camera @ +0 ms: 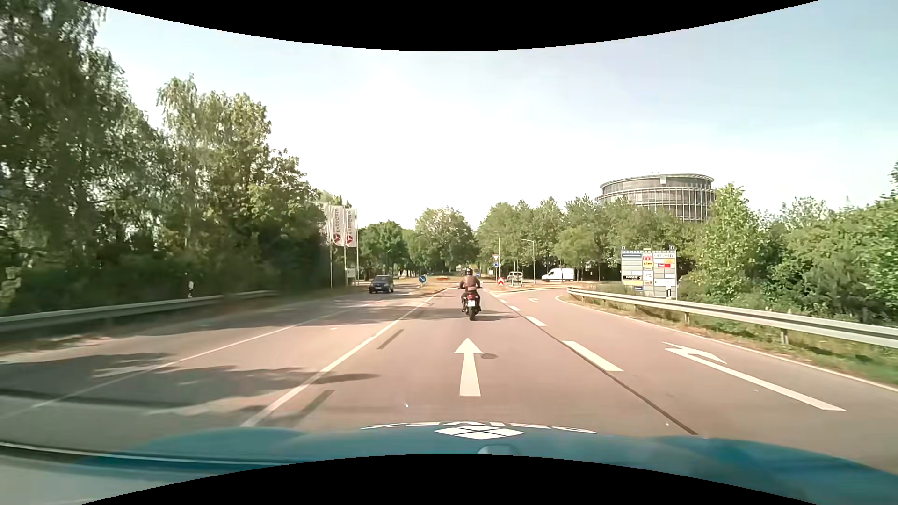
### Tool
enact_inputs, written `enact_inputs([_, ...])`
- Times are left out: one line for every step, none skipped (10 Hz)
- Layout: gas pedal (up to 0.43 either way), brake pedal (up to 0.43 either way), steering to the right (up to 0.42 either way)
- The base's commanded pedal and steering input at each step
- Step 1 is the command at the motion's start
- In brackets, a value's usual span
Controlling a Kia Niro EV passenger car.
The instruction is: Follow the waypoints while adhering to traffic rules and regulations
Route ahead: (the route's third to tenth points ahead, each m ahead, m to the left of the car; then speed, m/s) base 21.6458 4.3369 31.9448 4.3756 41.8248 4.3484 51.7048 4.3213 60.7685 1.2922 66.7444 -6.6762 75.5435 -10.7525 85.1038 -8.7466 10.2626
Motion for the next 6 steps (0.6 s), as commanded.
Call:
enact_inputs([0.000,0.110,0.001])
enact_inputs([0.000,0.116,0.001])
enact_inputs([0.000,0.116,0.001])
enact_inputs([0.000,0.122,0.001])
enact_inputs([0.000,0.122,0.001])
enact_inputs([0.000,0.128,0.001])
